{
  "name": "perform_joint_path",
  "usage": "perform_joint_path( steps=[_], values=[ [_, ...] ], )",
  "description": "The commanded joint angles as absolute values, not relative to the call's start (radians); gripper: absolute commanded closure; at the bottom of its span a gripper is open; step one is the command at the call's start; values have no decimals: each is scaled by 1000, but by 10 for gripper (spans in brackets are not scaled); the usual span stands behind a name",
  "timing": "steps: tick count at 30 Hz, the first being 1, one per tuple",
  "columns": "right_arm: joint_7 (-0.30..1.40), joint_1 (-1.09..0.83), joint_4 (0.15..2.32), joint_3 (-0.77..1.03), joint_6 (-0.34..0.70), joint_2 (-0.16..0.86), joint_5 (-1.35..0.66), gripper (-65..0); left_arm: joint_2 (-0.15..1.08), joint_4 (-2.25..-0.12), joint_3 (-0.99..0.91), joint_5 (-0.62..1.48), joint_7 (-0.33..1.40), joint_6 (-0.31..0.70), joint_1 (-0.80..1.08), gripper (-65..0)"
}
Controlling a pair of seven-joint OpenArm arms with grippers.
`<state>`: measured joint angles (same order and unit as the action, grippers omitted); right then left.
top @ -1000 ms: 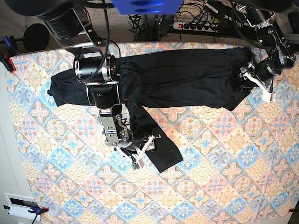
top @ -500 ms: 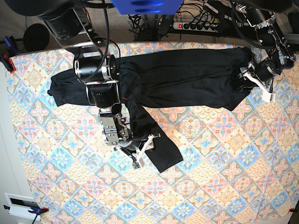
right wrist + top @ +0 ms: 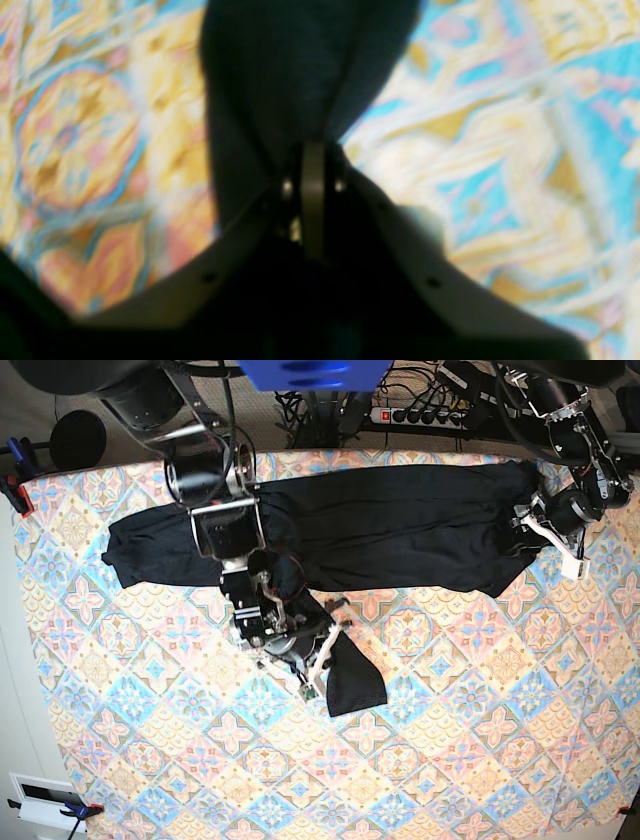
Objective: Layout the t-shirt on the table in an organized manner, then fold the t-shirt properly
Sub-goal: 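Carry the sleeve toward the left gripper and lay it along the shirt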
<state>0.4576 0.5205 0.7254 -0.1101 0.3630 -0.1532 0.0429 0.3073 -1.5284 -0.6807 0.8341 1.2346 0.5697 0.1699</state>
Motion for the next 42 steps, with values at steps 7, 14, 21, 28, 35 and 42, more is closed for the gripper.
perform_joint_path(
  steps=[7, 14, 21, 28, 35, 42],
  values=[
    [691, 361, 1152, -216, 363, -157, 65, 0, 325, -1544, -682, 852, 1219, 575, 162, -348],
    [805, 196, 1488, -343, 361, -157, 67, 0, 325, -1544, -680, 852, 1219, 575, 162, -348],
    [880, 79, 1693, -437, 248, -157, 70, 0, 328, -1544, -680, 851, 1224, 575, 163, -348],
    [881, -22, 1857, -530, 151, -157, 70, 0, 328, -1544, -679, 851, 1225, 575, 163, -348],
    [881, -124, 1922, -651, 107, -157, 70, 0, 329, -1544, -679, 851, 1225, 575, 163, -348],
    [883, -140, 1922, -684, 107, -157, 71, 0, 329, -1544, -679, 851, 1225, 575, 163, -348]
  ],
)
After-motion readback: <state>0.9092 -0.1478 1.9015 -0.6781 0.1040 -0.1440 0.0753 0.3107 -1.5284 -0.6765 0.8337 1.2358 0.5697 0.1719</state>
